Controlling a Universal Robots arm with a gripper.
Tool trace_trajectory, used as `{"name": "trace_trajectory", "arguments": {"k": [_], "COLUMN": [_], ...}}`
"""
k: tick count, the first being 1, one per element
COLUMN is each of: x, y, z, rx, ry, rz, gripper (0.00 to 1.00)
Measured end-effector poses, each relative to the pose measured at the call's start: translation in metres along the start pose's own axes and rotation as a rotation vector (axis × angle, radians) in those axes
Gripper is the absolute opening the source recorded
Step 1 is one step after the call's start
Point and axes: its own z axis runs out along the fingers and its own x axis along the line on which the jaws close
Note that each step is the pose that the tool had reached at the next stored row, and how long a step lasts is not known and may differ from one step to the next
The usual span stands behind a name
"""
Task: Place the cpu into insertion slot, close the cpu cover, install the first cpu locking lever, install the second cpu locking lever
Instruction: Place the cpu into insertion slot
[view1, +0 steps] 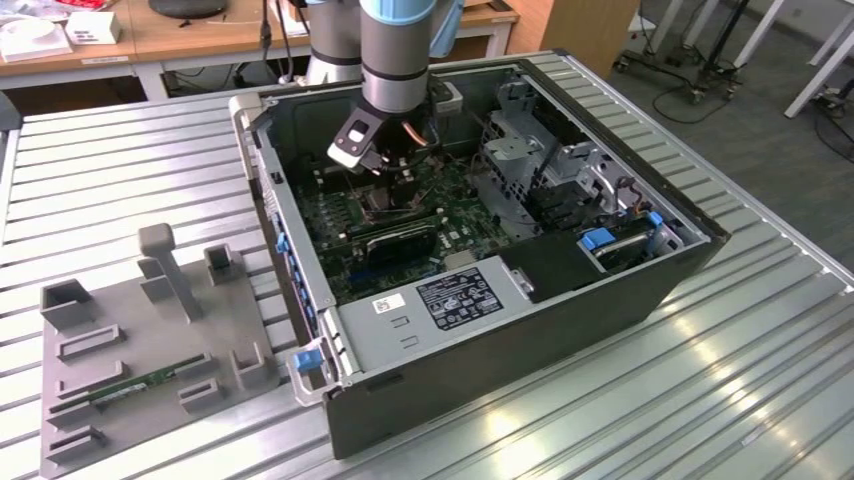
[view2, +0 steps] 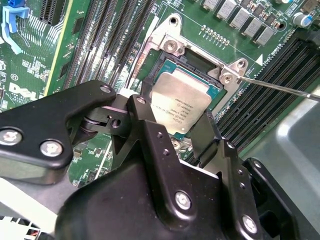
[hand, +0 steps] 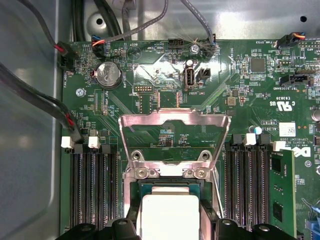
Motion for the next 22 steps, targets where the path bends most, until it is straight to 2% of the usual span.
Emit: {"name": "trace_trajectory", "arguments": {"k": [22], "x": [-0.0017], "y": [0.0002], "z": [0.0016], "rx": [-0.0003], "ry": [0.0009], "rz": [0.0], "gripper": [0.55]}}
